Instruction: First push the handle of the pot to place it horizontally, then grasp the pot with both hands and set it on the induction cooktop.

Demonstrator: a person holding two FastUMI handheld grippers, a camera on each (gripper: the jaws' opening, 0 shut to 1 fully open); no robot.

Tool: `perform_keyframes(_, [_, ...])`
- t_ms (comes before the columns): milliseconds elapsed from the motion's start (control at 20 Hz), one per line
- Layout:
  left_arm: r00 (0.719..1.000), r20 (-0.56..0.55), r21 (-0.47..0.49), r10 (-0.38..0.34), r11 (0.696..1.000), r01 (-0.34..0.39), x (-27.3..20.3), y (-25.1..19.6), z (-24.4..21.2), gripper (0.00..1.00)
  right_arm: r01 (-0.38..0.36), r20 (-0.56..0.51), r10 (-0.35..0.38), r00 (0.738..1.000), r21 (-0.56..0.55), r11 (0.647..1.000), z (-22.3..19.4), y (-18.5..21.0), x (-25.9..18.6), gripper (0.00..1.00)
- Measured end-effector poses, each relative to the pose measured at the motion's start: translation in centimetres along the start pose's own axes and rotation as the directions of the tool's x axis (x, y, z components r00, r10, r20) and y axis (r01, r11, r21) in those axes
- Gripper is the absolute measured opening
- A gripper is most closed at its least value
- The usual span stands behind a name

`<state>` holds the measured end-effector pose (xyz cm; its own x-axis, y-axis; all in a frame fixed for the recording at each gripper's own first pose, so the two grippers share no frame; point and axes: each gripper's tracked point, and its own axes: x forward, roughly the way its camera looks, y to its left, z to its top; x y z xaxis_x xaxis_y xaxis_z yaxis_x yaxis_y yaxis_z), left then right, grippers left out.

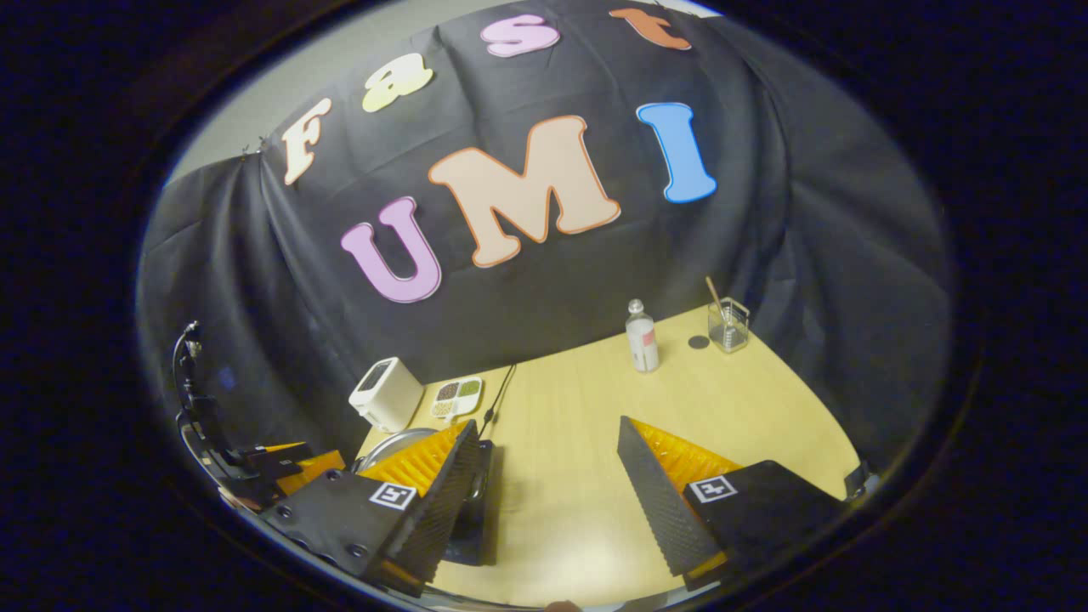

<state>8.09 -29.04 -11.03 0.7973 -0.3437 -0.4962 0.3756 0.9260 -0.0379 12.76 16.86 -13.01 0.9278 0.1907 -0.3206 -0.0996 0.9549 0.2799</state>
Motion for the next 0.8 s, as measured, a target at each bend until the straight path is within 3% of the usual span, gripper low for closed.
perform_keyframes(200, [0.989,0.145,-0.038,0.001,0.999,0.004,-2.4,-5.1,4.2,0.97,-0.016,0.102,0.022,0.995,-0.059,0.998,4.9,-2.8,-3.1,1.00])
perform_keyframes(400, [0.959,0.284,-0.049,0.015,0.999,-0.001,-4.4,-8.8,8.4,0.97,-0.007,0.187,0.028,0.982,-0.110,0.994,7.9,-5.0,-4.3,1.00])
perform_keyframes(500, [0.939,0.343,-0.037,0.026,0.999,-0.014,-5.7,-10.4,10.1,0.97,-0.020,0.221,0.048,0.974,-0.128,0.992,9.7,-5.9,-5.3,1.00])
perform_keyframes(550, [0.927,0.372,-0.033,0.038,0.999,-0.028,-6.6,-11.0,10.9,0.98,-0.023,0.236,0.056,0.970,-0.139,0.990,10.5,-6.4,-5.8,0.92])
perform_keyframes(800, [0.857,0.508,-0.008,0.082,0.996,-0.091,-10.4,-13.6,14.4,0.96,-0.015,0.302,0.071,0.951,-0.185,0.983,13.7,-8.8,-8.1,0.92])
